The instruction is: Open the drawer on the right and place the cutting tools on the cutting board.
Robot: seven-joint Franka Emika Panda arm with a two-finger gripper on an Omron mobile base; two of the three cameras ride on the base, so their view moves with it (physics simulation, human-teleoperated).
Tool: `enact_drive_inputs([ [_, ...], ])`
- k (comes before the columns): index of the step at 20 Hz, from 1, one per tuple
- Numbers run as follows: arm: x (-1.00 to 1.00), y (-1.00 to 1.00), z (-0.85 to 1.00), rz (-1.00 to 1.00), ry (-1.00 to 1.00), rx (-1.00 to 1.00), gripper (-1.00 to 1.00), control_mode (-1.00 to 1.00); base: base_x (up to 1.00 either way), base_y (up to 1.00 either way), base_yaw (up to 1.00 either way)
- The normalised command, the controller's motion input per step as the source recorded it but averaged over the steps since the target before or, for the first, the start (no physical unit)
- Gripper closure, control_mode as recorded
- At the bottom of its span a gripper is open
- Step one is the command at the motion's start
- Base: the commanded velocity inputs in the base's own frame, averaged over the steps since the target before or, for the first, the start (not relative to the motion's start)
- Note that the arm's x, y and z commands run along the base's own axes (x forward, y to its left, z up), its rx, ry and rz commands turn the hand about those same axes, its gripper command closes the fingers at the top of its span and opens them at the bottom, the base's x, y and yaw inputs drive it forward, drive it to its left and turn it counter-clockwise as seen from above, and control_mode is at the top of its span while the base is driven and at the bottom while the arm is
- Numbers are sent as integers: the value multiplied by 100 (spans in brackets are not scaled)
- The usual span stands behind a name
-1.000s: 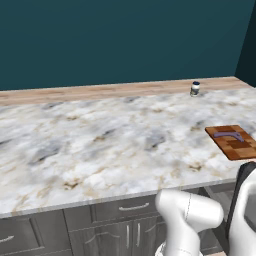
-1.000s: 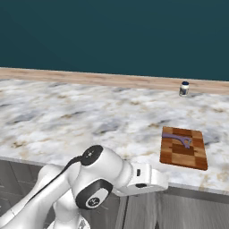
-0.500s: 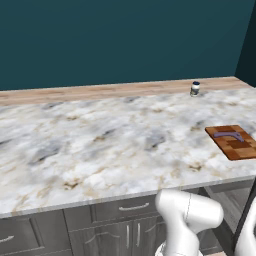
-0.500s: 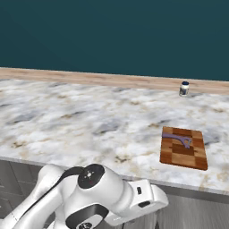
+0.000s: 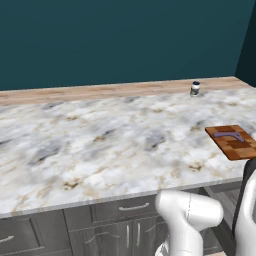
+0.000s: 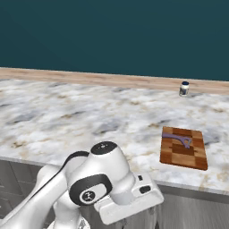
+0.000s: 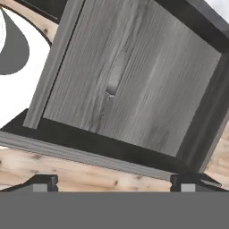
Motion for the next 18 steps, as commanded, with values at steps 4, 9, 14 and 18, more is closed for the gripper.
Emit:
enact_drive_inputs([
  [4,-31,10,0,0,20,13,-100,-100,0,0,0],
  [9,-33,16,0,0,9,13,-100,-100,0,0,0],
  [14,-24,29,-8,-1,0,13,-100,-100,0,0,0],
  [18,-4,40,-10,-11,0,10,-100,-100,0,0,0],
])
